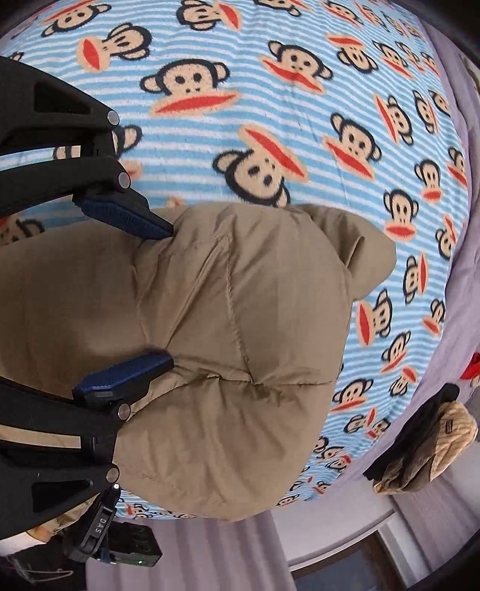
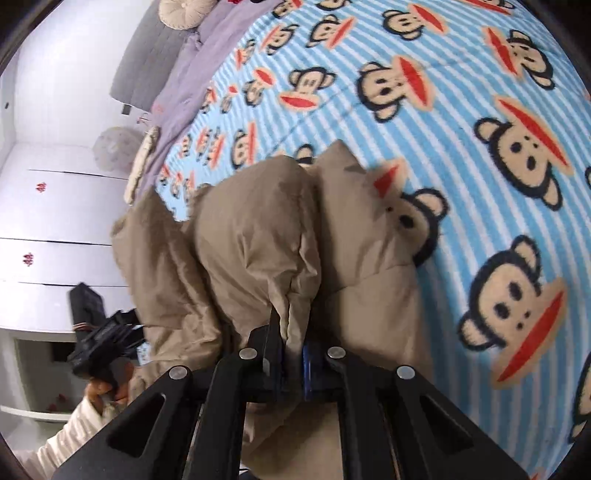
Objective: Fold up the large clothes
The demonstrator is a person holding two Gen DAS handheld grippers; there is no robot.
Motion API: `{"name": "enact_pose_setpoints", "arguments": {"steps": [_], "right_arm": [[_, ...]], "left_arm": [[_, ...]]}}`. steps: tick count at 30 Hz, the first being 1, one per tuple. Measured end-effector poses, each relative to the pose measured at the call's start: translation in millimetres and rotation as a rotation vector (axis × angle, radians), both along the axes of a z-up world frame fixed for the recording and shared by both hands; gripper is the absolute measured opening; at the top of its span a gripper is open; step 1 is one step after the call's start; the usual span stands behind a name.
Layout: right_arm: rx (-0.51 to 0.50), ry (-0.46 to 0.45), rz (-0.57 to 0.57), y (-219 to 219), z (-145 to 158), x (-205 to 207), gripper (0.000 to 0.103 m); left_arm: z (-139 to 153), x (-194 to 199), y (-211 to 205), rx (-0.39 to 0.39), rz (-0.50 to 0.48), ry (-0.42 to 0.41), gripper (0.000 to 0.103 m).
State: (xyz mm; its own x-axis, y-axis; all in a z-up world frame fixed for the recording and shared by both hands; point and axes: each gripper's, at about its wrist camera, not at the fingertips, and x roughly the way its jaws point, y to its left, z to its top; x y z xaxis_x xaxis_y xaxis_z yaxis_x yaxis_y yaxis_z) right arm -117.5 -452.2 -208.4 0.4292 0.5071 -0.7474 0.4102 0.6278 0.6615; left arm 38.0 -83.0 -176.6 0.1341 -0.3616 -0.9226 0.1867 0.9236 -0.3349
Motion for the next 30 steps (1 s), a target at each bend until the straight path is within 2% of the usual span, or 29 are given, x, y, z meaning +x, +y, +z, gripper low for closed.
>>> {"name": "enact_pose_setpoints", "arguments": {"steps": [2, 5, 6, 8, 9, 10, 11, 13, 14, 15, 16, 18, 19, 22, 26, 30], "right_arm": [[0.018, 0.035, -0.023, -10.0, -4.5, -6.6, 0.009], [-0.048, 0.033, -0.041, -20.3, 21.9, -19.4, 0.014], [-0.059, 0.015, -0.048, -22.8, 32.2, -23.7, 0.021], [-0.042, -0.053, -0.046, -26.3, 56.3, -31.9, 0.041], [-0.009, -0.098, -0.017, -24.9, 70.4, -34.1, 0.062], [0.025, -0.140, 0.026, -19.6, 82.0, -33.2, 0.077], [0.055, -0.174, 0.083, -10.3, 93.0, -31.6, 0.078], [0.091, -0.179, 0.203, 14.2, 101.2, -25.9, 0.078], [0.084, -0.154, 0.259, 29.2, 99.9, -23.9, 0.077], [0.043, -0.113, 0.319, 45.8, 96.4, -24.3, 0.059], [-0.026, -0.073, 0.378, 60.6, 92.1, -25.2, 0.028], [-0.196, 0.000, 0.451, 81.3, 82.4, -36.9, 0.015], [-0.237, 0.017, 0.455, 84.3, 76.9, -43.5, 0.012], [-0.277, 0.045, 0.400, 75.8, 60.7, -65.1, 0.010], [-0.232, 0.086, 0.269, 51.7, 34.6, -86.6, 0.009], [-0.276, 0.088, 0.247, 47.6, 20.2, -89.7, 0.006]], "left_arm": [[7.9, -6.0, -18.6, 0.041, -0.032, -0.027, 0.064], [12.7, -12.9, -34.4, 0.085, -0.066, -0.054, 0.064], [13.9, -14.7, -36.8, 0.094, -0.073, -0.060, 0.064], [15.1, -16.4, -39.6, 0.108, -0.079, -0.066, 0.064], [15.5, -16.5, -40.5, 0.113, -0.079, -0.066, 0.064], [16.1, -16.4, -42.0, 0.122, -0.079, -0.066, 0.064], [17.3, -16.9, -43.6, 0.131, -0.082, -0.068, 0.064], [22.3, -16.9, -49.1, 0.160, -0.099, -0.077, 0.064], [28.0, -16.9, -51.4, 0.166, -0.111, -0.087, 0.064], [34.5, -16.3, -52.7, 0.156, -0.120, -0.102, 0.064], [42.6, -16.7, -55.2, 0.141, -0.132, -0.123, 0.064], [53.9, -16.6, -66.1, 0.117, -0.176, -0.152, 0.064], [54.8, -15.7, -74.9, 0.124, -0.201, -0.157, 0.064], [41.9, -11.5, -106.5, 0.155, -0.257, -0.144, 0.064], [17.7, -3.1, -148.9, 0.184, -0.264, -0.119, 0.064], [1.0, 1.0, -186.2, 0.244, -0.276, -0.113, 0.064]]}}
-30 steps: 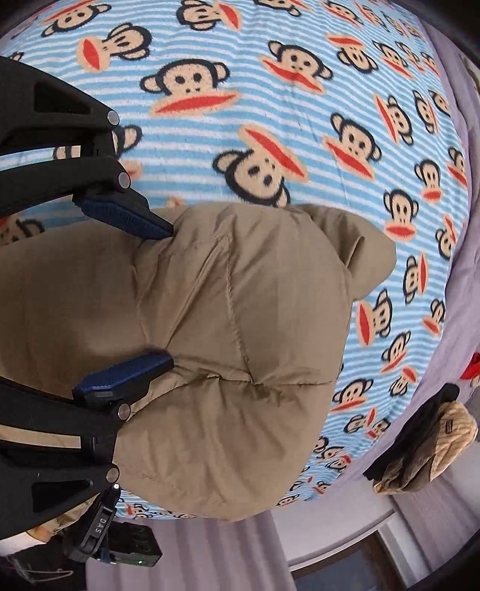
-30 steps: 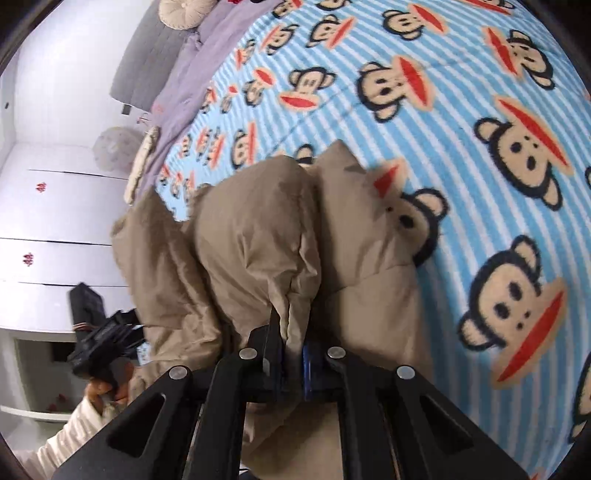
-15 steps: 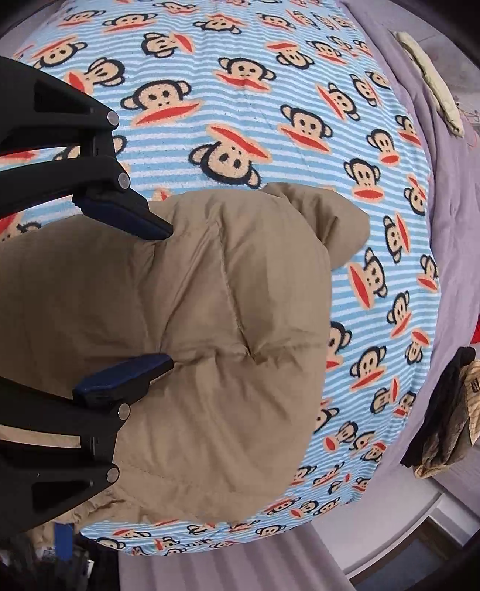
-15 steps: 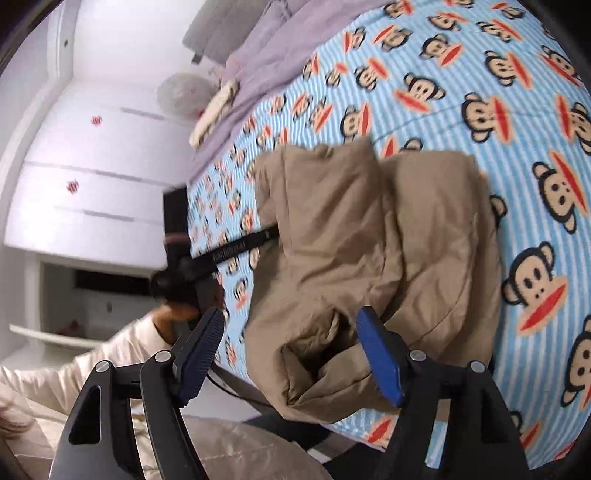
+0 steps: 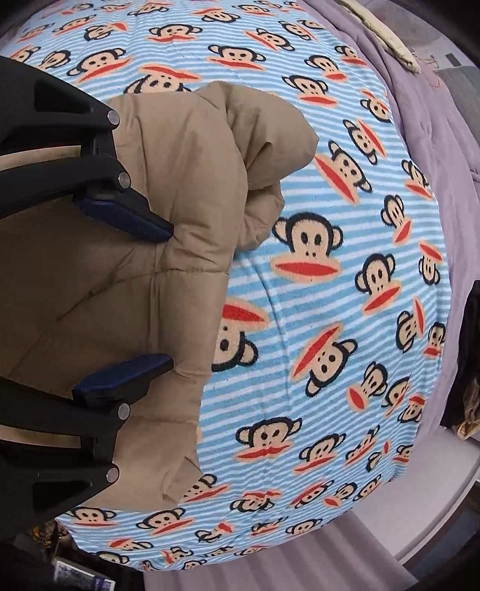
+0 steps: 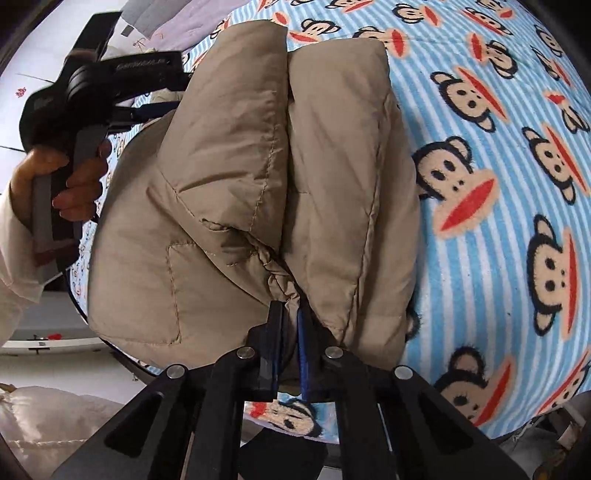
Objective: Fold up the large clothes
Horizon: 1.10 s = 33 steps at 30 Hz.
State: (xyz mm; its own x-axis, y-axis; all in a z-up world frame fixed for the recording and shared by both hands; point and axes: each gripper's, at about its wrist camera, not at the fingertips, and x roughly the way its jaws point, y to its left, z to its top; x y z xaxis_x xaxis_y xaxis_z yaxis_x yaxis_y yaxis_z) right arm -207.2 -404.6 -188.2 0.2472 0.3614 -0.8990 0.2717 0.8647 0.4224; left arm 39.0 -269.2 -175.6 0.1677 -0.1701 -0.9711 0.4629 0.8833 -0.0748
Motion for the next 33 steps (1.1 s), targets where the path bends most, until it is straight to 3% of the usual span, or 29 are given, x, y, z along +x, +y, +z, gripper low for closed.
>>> {"name": "enact_pose_setpoints", "arguments": {"steps": [3, 6, 8, 12, 15, 22, 33], "right_arm": [[-0.040, -0.012, 0.014, 2.8, -8.1, -5.8, 0.005], [-0.012, 0.011, -0.023, 1.5, -6.1, -13.0, 0.006], [0.004, 0.006, -0.051, -0.1, 8.7, -13.4, 0.006], [0.026, -0.140, -0.090, -14.6, 55.0, -16.2, 0.010], [0.011, -0.158, -0.049, -10.0, 63.8, 0.7, 0.010], [-0.054, 0.009, 0.108, 16.1, 29.7, 24.1, 0.010], [-0.008, 0.040, 0.118, 15.6, 5.4, 47.2, 0.010]], "left_arm": [[-5.9, -4.9, -12.3, 0.039, -0.029, -0.018, 0.064], [-5.8, -6.8, -9.4, 0.055, -0.039, -0.027, 0.064], [-5.4, -3.9, -4.2, 0.050, -0.027, -0.015, 0.065], [-4.1, -4.2, -0.9, 0.048, -0.019, -0.017, 0.065], [-3.5, -5.9, -1.9, 0.064, -0.017, -0.025, 0.065], [13.5, -9.7, 10.3, 0.078, 0.006, -0.020, 0.067], [58.1, -64.2, 77.7, 0.075, 0.033, -0.024, 0.067]]}}
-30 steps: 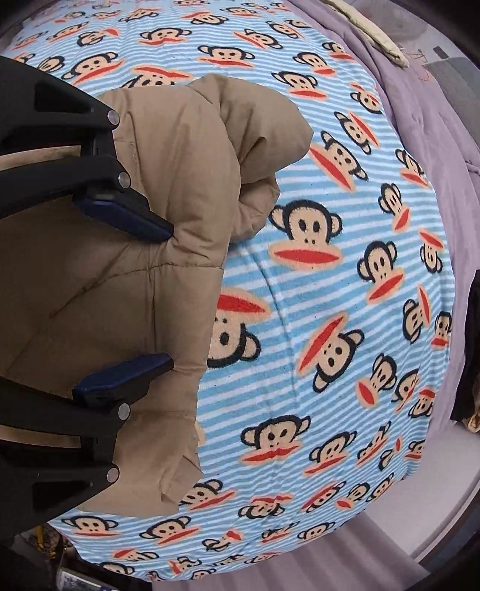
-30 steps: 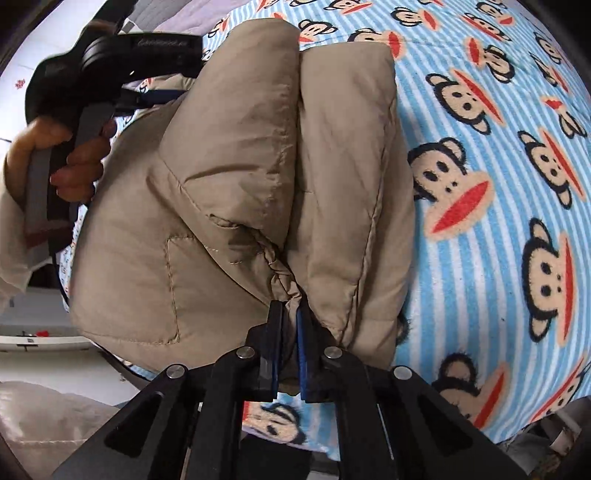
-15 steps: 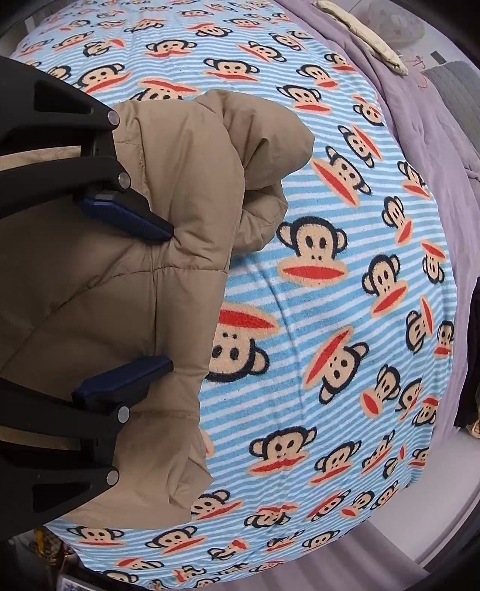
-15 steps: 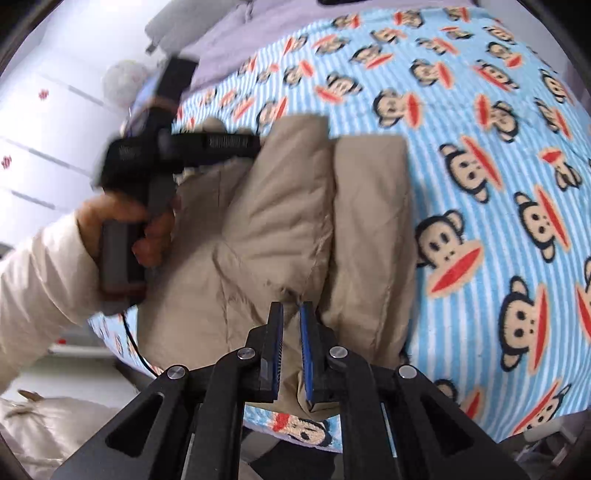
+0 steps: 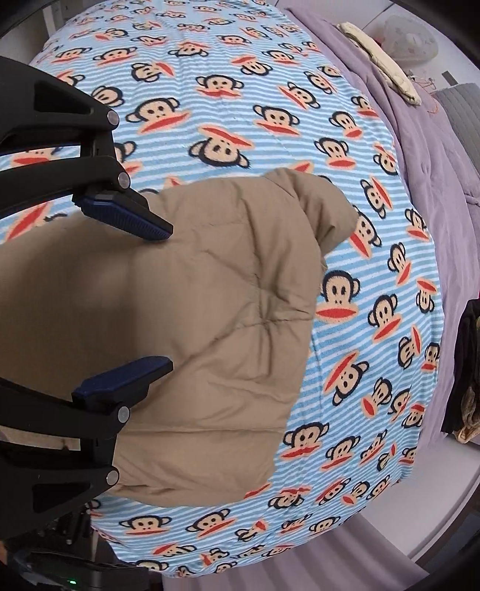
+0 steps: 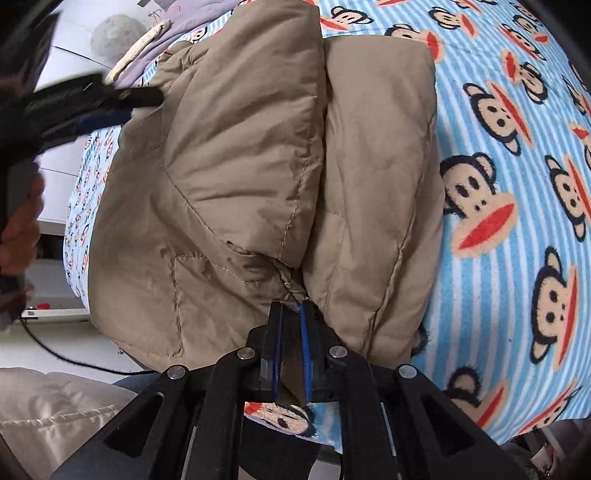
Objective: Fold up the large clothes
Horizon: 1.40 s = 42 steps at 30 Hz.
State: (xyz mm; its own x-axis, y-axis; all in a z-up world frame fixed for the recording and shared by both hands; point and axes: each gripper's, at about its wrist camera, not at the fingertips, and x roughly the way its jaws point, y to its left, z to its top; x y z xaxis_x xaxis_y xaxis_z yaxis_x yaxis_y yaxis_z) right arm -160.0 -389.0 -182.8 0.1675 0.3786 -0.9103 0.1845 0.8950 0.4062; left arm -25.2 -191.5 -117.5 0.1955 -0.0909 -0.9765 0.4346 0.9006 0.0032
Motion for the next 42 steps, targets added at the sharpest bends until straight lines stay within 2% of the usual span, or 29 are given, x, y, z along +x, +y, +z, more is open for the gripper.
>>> {"name": "enact_pose_setpoints", "arguments": {"steps": [4, 6, 7, 15, 19, 21, 23, 24, 25, 28, 32, 35, 36, 42], "right_arm": [[0.030, 0.004, -0.004, -10.3, -8.5, 1.0, 0.010], [0.051, 0.010, -0.005, -19.0, -12.9, 4.5, 0.010], [0.056, 0.012, -0.003, -20.8, -13.8, 5.9, 0.010], [0.042, 0.022, 0.014, -22.4, -10.3, 13.3, 0.010], [0.055, -0.015, -0.032, -32.0, 9.2, 13.0, 0.012], [0.076, -0.037, -0.081, -44.6, 17.2, 11.8, 0.021], [0.112, -0.050, -0.138, -58.8, 21.1, 10.8, 0.043], [0.115, -0.055, -0.161, -64.4, 21.7, 10.4, 0.063], [0.103, -0.059, -0.184, -70.1, 21.9, 10.3, 0.076], [0.081, -0.049, -0.225, -80.6, 18.6, 11.0, 0.080], [0.114, -0.027, -0.255, -89.8, 9.6, 12.8, 0.086], [0.137, -0.022, -0.260, -98.6, 3.5, 13.0, 0.097], [0.147, -0.022, -0.262, -98.5, 2.4, 14.4, 0.103], [0.192, -0.042, -0.294, -105.6, -6.1, 15.2, 0.103]], "left_arm": [[3.4, -20.7, 22.0, 0.024, 0.017, -0.003, 0.067], [3.9, -27.4, 29.9, 0.028, 0.035, -0.008, 0.094], [5.3, -29.9, 34.2, 0.025, 0.051, -0.022, 0.103], [0.0, -38.6, 45.4, -0.001, 0.079, -0.013, 0.103], [-4.0, -39.6, 47.3, -0.004, 0.083, -0.006, 0.103], [-6.7, -40.0, 48.4, -0.010, 0.087, 0.003, 0.103], [-9.0, -40.0, 49.5, -0.015, 0.093, 0.012, 0.103], [-10.0, -39.7, 50.6, -0.017, 0.095, 0.015, 0.103], [-10.4, -39.7, 50.9, -0.019, 0.097, 0.018, 0.103], [-10.8, -39.3, 51.9, -0.019, 0.097, 0.018, 0.103], [-11.0, -36.2, 57.0, -0.027, 0.101, 0.024, 0.103], [-11.2, -33.2, 63.5, -0.046, 0.110, 0.038, 0.103], [-11.5, -32.1, 66.1, -0.046, 0.118, 0.039, 0.103], [-12.6, -20.0, 83.9, -0.077, 0.155, 0.048, 0.103]]}}
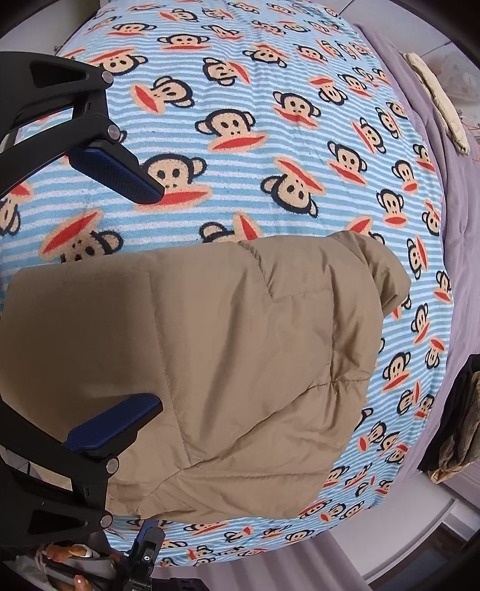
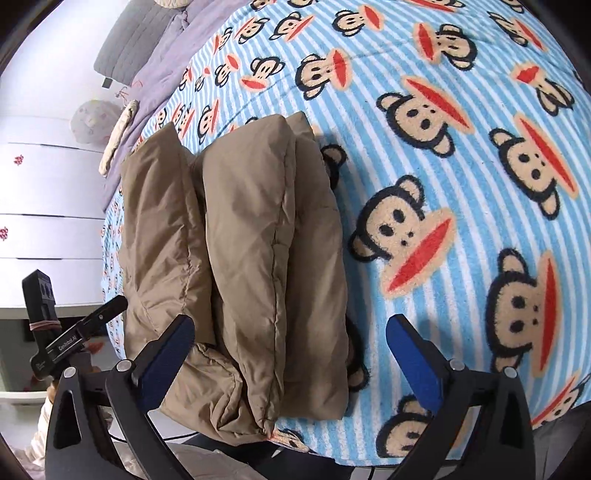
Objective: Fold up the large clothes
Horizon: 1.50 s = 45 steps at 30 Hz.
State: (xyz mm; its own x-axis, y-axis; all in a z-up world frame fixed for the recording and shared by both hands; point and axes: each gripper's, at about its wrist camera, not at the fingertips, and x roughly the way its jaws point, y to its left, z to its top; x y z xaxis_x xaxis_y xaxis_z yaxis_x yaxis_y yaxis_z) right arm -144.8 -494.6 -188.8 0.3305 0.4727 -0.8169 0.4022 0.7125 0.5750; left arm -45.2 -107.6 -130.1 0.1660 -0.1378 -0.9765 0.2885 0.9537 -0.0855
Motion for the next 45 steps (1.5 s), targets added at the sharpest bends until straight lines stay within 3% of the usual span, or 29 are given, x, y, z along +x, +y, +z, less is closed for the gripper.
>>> {"name": "enact_pose_setpoints", "arguments": {"steps": [2, 7, 11, 15, 22, 29, 32, 33, 34, 37, 39, 45], "right_arm": [[0.028, 0.015, 0.005, -4.5, -5.3, 4.3, 0.103], [0.081, 0.047, 0.010, -15.7, -15.3, 13.6, 0.103], [0.167, 0.021, -0.005, -23.8, -22.2, 18.7, 0.103], [0.250, -0.020, 0.031, -24.1, -30.4, 34.0, 0.103], [0.215, 0.025, 0.163, -8.4, -53.9, 74.1, 0.103], [0.344, 0.027, 0.092, 2.1, -78.7, 86.3, 0.103], [0.370, 0.045, 0.074, 14.7, -83.6, 92.7, 0.101], [0.371, 0.053, 0.075, 18.8, -84.6, 93.8, 0.095], [0.372, 0.054, 0.076, 21.2, -83.7, 94.8, 0.082], [0.384, 0.032, 0.063, 24.1, -74.4, 94.5, 0.063], [0.386, 0.007, 0.064, 27.1, -63.9, 94.5, 0.059], [0.383, -0.108, 0.079, 49.2, -21.6, 107.0, 0.058]], "left_arm": [[-0.6, 6.4, 10.2, -0.045, 0.009, 0.012, 0.103], [-18.7, 24.0, 40.2, -0.268, 0.046, 0.154, 0.103], [-43.5, 33.2, 58.2, -0.480, 0.086, 0.276, 0.103], [-72.0, 40.4, 57.0, -0.590, 0.113, 0.352, 0.103], [-106.7, 47.6, 38.5, -0.584, 0.074, 0.403, 0.103], [-120.8, 51.8, 20.8, -0.591, 0.085, 0.441, 0.103], [-112.6, 49.4, 8.5, -0.552, 0.061, 0.415, 0.103], [-107.3, 48.8, 2.0, -0.538, 0.047, 0.400, 0.102], [-101.9, 47.9, -2.1, -0.525, 0.034, 0.384, 0.097], [-84.2, 49.1, -11.0, -0.532, 0.008, 0.351, 0.085], [-71.3, 50.3, -12.9, -0.554, -0.013, 0.332, 0.079], [-29.0, 73.7, -3.3, -0.605, -0.057, 0.262, 0.079]]}}
